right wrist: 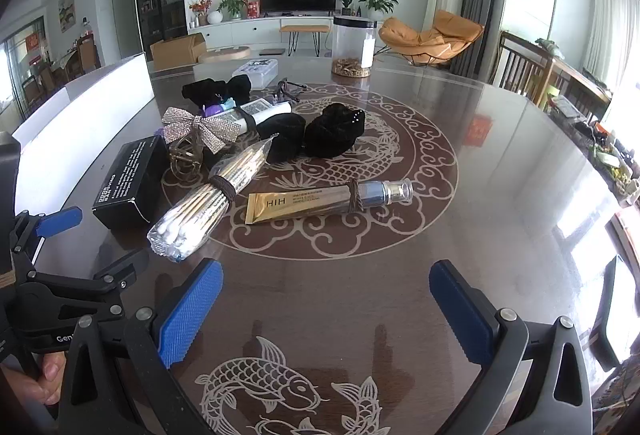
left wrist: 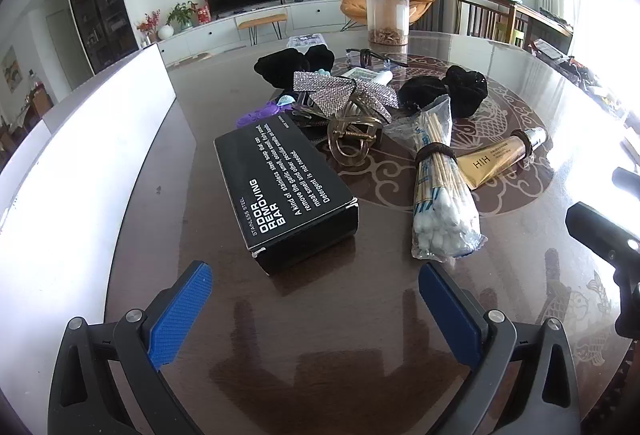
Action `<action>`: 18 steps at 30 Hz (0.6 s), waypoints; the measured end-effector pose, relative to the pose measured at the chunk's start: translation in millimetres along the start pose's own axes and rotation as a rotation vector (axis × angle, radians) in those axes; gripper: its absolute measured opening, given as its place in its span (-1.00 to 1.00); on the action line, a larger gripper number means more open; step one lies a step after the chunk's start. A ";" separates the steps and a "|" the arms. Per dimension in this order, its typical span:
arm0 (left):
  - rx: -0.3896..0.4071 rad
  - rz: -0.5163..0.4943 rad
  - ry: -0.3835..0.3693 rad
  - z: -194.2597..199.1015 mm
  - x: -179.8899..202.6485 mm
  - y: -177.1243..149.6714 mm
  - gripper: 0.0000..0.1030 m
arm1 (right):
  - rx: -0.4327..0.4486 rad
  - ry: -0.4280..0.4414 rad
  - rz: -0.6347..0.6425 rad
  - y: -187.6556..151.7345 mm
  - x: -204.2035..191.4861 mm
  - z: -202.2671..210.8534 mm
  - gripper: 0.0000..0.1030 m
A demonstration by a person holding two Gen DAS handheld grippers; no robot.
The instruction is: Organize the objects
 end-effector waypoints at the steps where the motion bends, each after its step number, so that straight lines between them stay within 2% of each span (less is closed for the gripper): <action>1: -0.001 0.001 -0.001 -0.2 0.0 -0.3 1.00 | -0.005 0.001 -0.002 -0.3 0.0 -1.1 1.00; 18: -0.010 0.000 -0.001 -1.4 1.2 -1.7 1.00 | -0.062 0.013 -0.017 -4.9 1.8 -11.7 1.00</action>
Point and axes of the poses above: each gripper's, at about its wrist camera, not at the fingertips, and z roughly against the way its jaws point, x to its right, y to its top, the point moved 5 cm from there along -z, roughly the way its jaws point, and after that the axes turned 7 degrees about -y, right-handed, at the moved point
